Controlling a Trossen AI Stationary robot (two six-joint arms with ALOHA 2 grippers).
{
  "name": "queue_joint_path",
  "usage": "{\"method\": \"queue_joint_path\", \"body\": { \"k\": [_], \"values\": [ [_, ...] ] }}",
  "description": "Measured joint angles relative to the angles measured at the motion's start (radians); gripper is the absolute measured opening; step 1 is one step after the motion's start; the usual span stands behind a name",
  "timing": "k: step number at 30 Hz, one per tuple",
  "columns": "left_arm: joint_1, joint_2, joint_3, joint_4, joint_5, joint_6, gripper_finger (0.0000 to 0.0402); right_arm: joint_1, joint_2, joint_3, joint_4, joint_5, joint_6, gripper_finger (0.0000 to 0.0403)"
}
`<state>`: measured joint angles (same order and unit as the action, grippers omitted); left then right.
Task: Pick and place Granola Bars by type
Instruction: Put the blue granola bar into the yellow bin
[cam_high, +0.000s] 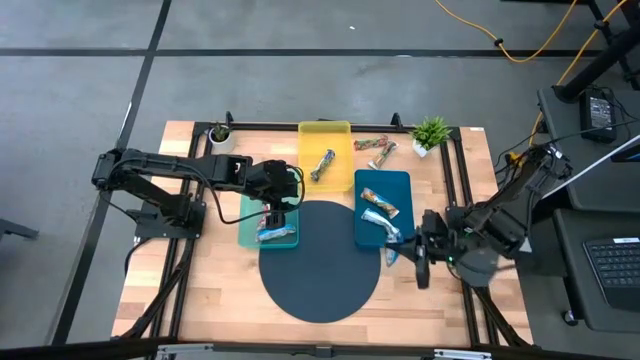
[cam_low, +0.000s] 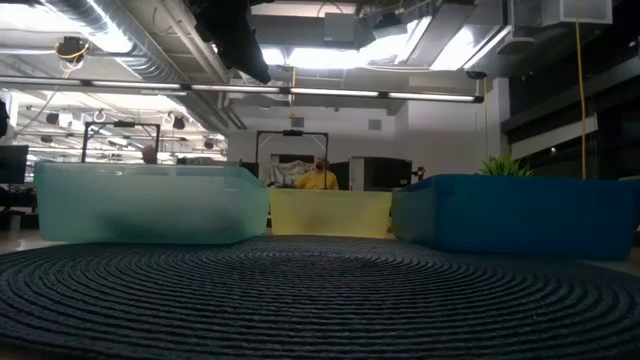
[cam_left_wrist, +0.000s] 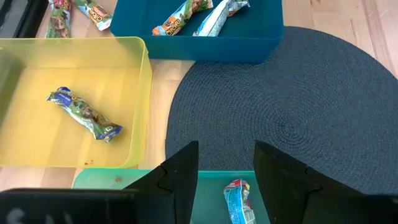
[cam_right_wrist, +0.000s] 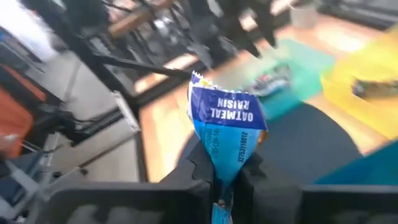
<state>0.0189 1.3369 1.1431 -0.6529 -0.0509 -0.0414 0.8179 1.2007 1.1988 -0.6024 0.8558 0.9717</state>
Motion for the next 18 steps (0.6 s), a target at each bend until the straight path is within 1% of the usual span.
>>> {"method": "queue_joint_path", "body": {
  "k": [4, 7, 10, 12, 16, 18],
  "values": [
    [0.001, 0.0, 0.0, 0.006, 0.0, 0.0, 0.0144, -0.076, 0.0, 0.0, -0.082, -0.093, 0.047, 0.002],
    [0.002, 0.0, 0.0, 0.024, 0.0, -0.005, 0.0144, -0.15, -0.006, 0.0, -0.112, -0.18, 0.026, 0.0034],
    [0.002, 0.0, 0.0, 0.054, 0.0, -0.028, 0.0143, -0.239, -0.021, 0.0, -0.123, -0.3, -0.065, 0.0042],
    [0.002, 0.0, 0.0, 0.072, -0.006, -0.055, 0.0143, -0.307, -0.036, 0.0, -0.13, -0.386, -0.139, 0.0038],
    [0.002, 0.0, 0.0, 0.11, -0.063, -0.127, 0.0143, -0.466, -0.071, 0.0, -0.148, -0.533, -0.316, 0.0021],
    [0.002, 0.0, 0.0, 0.125, -0.089, -0.168, 0.0143, -0.553, -0.085, 0.0, -0.157, -0.62, -0.423, 0.0019]
  ]
}}
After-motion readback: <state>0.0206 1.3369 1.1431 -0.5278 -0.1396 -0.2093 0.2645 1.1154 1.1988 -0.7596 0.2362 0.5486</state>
